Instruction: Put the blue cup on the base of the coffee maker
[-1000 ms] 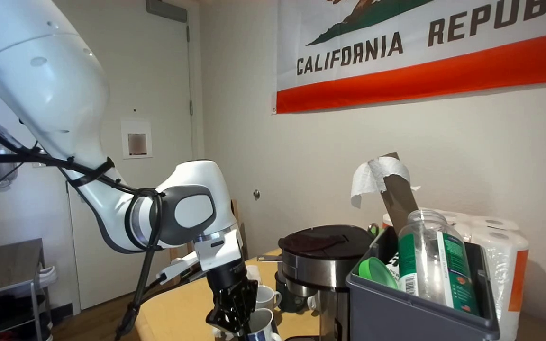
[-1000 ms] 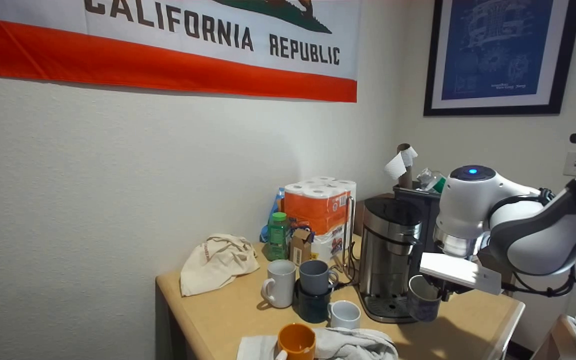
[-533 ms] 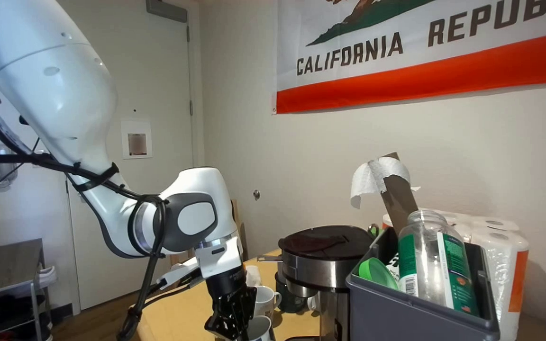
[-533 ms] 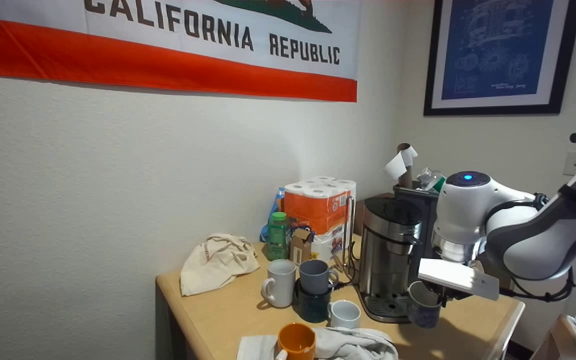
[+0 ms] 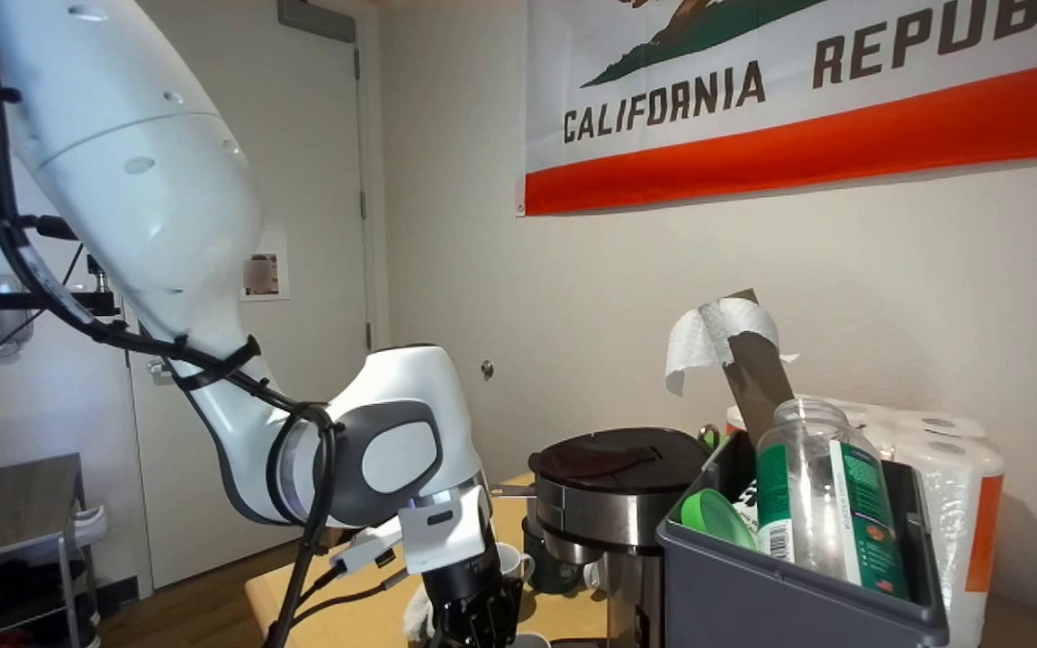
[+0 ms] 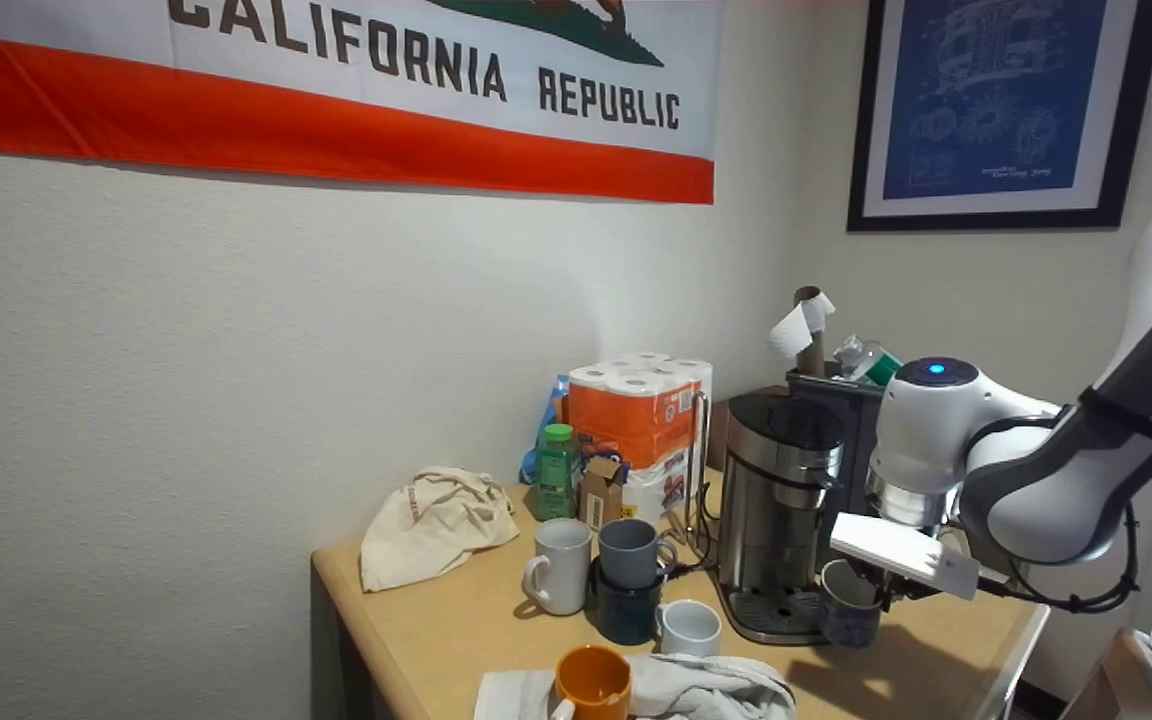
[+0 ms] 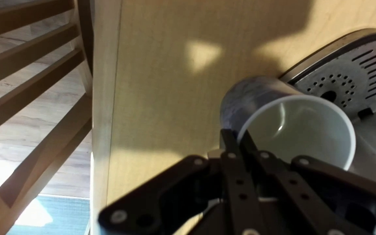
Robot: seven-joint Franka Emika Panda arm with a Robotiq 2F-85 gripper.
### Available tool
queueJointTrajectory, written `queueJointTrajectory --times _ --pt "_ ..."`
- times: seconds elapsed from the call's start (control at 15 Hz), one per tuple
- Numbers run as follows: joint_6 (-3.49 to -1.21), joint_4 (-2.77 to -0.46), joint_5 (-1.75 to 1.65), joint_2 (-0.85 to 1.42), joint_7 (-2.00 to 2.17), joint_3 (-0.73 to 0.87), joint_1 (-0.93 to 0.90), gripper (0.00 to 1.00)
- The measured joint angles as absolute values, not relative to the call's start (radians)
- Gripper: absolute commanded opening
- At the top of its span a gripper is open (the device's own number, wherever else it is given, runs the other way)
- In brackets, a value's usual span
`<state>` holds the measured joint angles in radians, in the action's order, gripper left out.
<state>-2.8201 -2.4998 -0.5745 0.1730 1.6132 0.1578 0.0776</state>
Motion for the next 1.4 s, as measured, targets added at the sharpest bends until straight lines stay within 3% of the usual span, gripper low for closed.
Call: queueJointTrajectory --times 0.67,1.2,1.27,1.4 --pt "-2.984 -2.463 -0.398 0.256 1.617 0.152 0.101 0.02" --pt "-3.061 -2.447 -0.028 0.3 1.406 0.156 0.04 0.02" --pt "-3.063 -2.442 0.002 0.305 1.389 0.156 0.034 0.2" --pt "-3.064 -2.432 0.038 0.313 1.369 0.167 0.014 0.39"
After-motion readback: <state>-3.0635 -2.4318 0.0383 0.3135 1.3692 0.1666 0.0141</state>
